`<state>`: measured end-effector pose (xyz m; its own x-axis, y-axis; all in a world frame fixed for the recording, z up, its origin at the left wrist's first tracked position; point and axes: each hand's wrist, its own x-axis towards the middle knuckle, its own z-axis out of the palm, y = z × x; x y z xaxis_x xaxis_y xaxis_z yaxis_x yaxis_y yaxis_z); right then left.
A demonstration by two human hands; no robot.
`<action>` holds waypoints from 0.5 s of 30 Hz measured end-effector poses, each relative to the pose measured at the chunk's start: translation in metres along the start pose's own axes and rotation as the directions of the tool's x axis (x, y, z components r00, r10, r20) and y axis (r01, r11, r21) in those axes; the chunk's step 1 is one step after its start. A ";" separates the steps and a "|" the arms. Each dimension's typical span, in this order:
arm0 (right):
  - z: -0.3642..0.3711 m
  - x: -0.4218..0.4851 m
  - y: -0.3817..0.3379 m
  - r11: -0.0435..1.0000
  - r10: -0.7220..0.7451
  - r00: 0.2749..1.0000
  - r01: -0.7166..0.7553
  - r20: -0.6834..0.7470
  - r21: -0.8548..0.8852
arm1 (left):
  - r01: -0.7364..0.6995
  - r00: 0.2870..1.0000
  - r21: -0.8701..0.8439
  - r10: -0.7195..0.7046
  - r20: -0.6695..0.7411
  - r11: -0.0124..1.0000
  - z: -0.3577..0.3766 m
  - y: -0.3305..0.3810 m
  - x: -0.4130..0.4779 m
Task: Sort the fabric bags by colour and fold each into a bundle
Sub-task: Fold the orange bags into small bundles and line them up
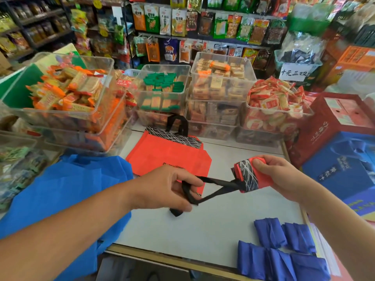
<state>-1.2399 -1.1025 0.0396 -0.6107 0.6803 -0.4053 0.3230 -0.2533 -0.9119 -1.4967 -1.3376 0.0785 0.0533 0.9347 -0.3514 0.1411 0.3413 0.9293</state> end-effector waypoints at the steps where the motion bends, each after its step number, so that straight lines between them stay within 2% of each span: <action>1: 0.000 0.003 -0.001 1.000 0.012 1.000 -0.011 0.015 -0.024 | -0.060 0.997 0.113 0.066 -0.048 0.992 -0.002 0.004 0.003; 3: 0.003 0.009 -0.002 0.998 0.038 0.999 -0.036 0.036 -0.057 | -0.165 0.978 0.363 0.200 -0.062 0.917 -0.008 0.013 0.006; 5: 0.004 0.012 -0.002 0.998 0.050 0.998 -0.048 0.046 -0.051 | -0.230 0.963 0.590 0.269 0.023 0.774 -0.019 0.019 0.007; 7: 0.004 0.013 -0.002 0.998 0.057 0.997 -0.056 0.055 -0.024 | -0.276 0.951 0.732 0.285 0.116 0.623 -0.028 0.021 0.006; 8: 0.003 0.014 -0.001 0.998 0.063 0.996 -0.062 0.064 -0.007 | -0.295 0.946 0.752 0.289 0.145 0.589 -0.027 0.022 0.004; 12: 0.012 0.014 0.006 0.995 0.103 0.992 -0.103 0.076 -0.011 | -0.359 0.928 0.732 0.306 0.213 0.579 -0.022 0.028 -0.004; 14: 0.018 0.014 0.011 0.991 0.134 0.987 -0.134 0.087 -0.015 | -0.385 0.916 0.791 0.303 0.264 0.475 -0.023 0.029 -0.006; 15: 0.020 0.014 0.013 0.988 0.152 0.984 -0.151 0.093 -0.017 | -0.420 0.890 0.822 0.352 0.290 0.384 -0.023 0.029 -0.007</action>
<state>-1.2589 -1.1105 0.0204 -0.6190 0.5673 -0.5432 0.4239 -0.3409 -0.8391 -1.5161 -1.3323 0.1102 0.3841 0.9231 -0.0183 0.8443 -0.3432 0.4115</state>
